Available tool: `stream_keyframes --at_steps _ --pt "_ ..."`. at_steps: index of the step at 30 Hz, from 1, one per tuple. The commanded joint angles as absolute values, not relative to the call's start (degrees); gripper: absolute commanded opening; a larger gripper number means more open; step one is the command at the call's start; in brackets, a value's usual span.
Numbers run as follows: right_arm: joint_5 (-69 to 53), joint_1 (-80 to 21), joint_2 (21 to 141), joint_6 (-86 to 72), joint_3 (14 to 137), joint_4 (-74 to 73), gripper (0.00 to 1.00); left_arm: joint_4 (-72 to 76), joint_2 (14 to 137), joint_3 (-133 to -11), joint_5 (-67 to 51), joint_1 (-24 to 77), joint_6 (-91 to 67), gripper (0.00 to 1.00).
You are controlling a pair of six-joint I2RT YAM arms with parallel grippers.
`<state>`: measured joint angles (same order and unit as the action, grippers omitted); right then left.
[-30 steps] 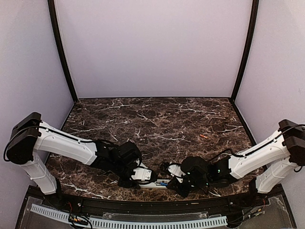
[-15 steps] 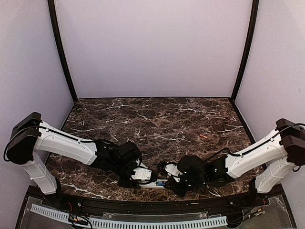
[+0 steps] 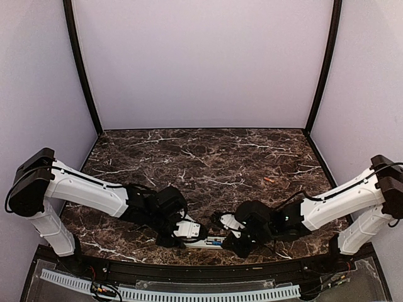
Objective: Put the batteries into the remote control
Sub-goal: Place the battery in the battery compartment.
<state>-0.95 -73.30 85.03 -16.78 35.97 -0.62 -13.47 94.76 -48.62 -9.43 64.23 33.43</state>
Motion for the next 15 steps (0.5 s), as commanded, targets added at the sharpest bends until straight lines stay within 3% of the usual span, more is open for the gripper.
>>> stream_keyframes --at_steps 1,15 --pt "-5.1 -71.4 85.7 -18.0 39.8 -7.5 0.00 -16.0 95.3 -48.6 -9.5 64.0 34.4 0.40" --pt "-7.0 -68.7 92.8 -19.8 48.7 -15.2 0.00 -16.0 95.3 -48.6 -9.4 64.0 34.6 0.40"
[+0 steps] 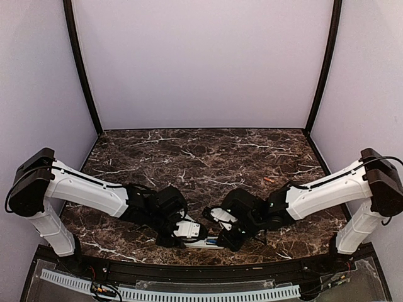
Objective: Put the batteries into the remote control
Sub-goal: Place the battery in the battery compartment.
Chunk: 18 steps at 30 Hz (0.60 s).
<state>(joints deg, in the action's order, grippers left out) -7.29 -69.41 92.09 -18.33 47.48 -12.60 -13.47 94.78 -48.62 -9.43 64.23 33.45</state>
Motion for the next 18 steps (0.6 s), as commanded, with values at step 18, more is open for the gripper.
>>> stream_keyframes --at_steps 18 --pt "-3.8 -67.8 97.8 -20.5 50.7 -11.5 0.00 -15.7 95.2 -48.5 -9.7 64.0 35.0 0.42"
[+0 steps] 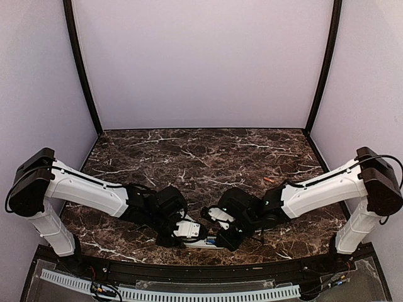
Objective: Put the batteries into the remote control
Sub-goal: Place the battery in the battery compartment.
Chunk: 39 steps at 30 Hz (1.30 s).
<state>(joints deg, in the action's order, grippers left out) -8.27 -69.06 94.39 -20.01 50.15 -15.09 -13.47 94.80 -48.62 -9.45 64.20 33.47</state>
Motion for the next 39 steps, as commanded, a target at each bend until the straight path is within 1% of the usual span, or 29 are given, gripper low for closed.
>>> stream_keyframes --at_steps 1,3,4,6,8,17,20,23,26,30,36,39 --pt "-3.5 -67.7 97.9 -20.5 50.7 -11.3 0.00 -15.4 94.9 -48.5 -9.7 64.0 35.2 0.44" --pt "-3.0 -67.6 98.1 -20.6 50.4 -10.8 0.00 -14.4 94.1 -48.1 -10.0 64.1 35.3 0.50" --pt "-2.9 -67.5 98.0 -20.6 50.2 -10.5 0.00 -14.0 93.8 -48.0 -10.5 64.1 35.4 0.55" --pt "-2.9 -67.3 98.0 -20.3 49.7 -9.9 0.00 -13.0 92.7 -47.9 -11.2 64.0 35.7 0.62" --pt "-3.3 -67.1 98.0 -19.7 49.5 -9.0 0.00 -12.3 92.0 -48.2 -11.5 64.0 35.9 0.65" --pt "-5.2 -66.6 99.9 -18.5 48.5 -6.2 0.00 -10.0 93.6 -52.5 -17.3 64.0 36.5 0.70" --pt "-5.9 -66.5 100.3 -18.0 48.4 -5.8 0.00 -7.8 94.3 -53.1 -18.4 64.0 35.8 0.70" --pt "-6.6 -66.2 100.2 -17.9 48.2 -5.3 0.00 -4.5 94.5 -53.0 -19.7 64.0 33.9 0.66" --pt "-6.8 -66.0 100.4 -17.8 48.0 -4.8 0.00 -2.1 95.3 -53.2 -19.8 64.0 32.5 0.55" --pt "-7.1 -65.7 100.5 -17.8 47.7 -4.0 0.00 -0.3 97.1 -53.2 -18.0 64.0 33.0 0.44" --pt "-6.9 -65.5 100.2 -18.5 47.0 -2.8 0.00 1.9 99.4 -53.4 -15.6 64.2 33.7 0.35" --pt "-6.9 -65.4 100.1 -18.7 46.9 -2.0 0.00 4.5 100.0 -52.3 -14.8 65.2 34.8 0.34"
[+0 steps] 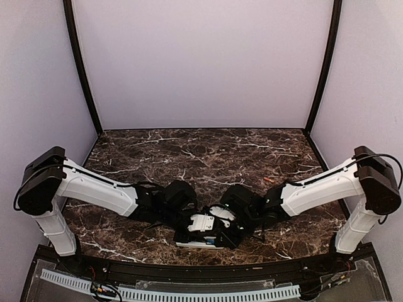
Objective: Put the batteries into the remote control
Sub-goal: Place the battery in the battery compartment.
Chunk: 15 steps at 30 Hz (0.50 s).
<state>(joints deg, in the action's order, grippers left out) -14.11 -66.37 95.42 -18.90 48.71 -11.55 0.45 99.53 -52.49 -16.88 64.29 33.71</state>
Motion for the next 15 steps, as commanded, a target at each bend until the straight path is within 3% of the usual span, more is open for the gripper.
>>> stream_keyframes --at_steps 1,15 --pt "-6.9 -65.3 100.1 -18.7 46.9 -1.8 0.00 5.0 100.2 -52.2 -14.0 65.5 35.0 0.33" --pt "-5.1 -64.8 99.6 -19.8 46.5 -0.3 0.00 0.7 103.5 -52.6 -10.1 67.6 37.8 0.33"
